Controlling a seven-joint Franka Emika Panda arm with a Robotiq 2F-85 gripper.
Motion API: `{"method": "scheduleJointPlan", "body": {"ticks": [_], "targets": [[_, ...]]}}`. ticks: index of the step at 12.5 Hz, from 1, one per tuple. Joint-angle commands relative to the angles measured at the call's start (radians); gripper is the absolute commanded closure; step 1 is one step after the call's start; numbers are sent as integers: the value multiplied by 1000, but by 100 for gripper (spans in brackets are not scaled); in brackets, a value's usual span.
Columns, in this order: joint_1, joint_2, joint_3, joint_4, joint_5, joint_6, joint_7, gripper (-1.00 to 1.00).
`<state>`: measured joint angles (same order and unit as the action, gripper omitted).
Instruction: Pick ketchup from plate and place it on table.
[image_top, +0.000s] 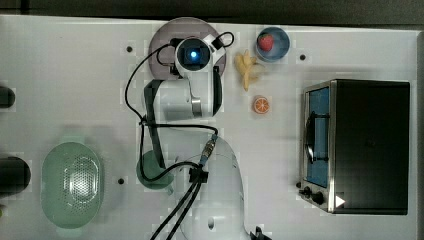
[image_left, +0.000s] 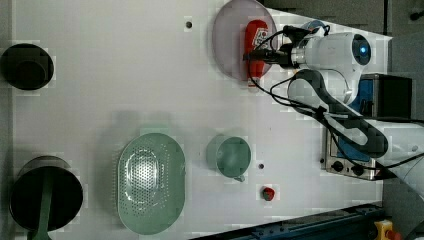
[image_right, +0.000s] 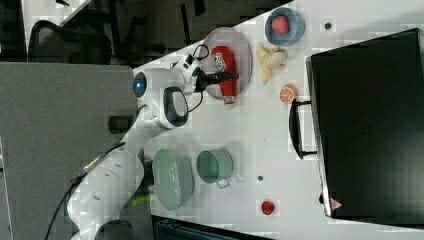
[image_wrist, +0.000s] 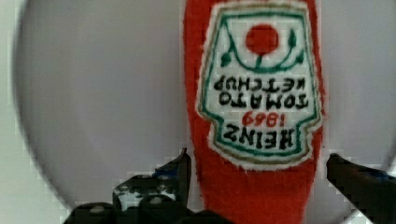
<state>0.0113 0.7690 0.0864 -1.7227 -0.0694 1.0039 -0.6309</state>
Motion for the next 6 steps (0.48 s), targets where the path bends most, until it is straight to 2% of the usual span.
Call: {"method": "scheduleJointPlan", "body": {"ticks": [1, 4, 6], "targets": [[-10, -3, 7, 34, -17, 11, -46, -92], [-10, -3, 7, 40, -17, 22, -46, -21], [-10, -14, 7, 54, -16, 20, -33, -20]]}}
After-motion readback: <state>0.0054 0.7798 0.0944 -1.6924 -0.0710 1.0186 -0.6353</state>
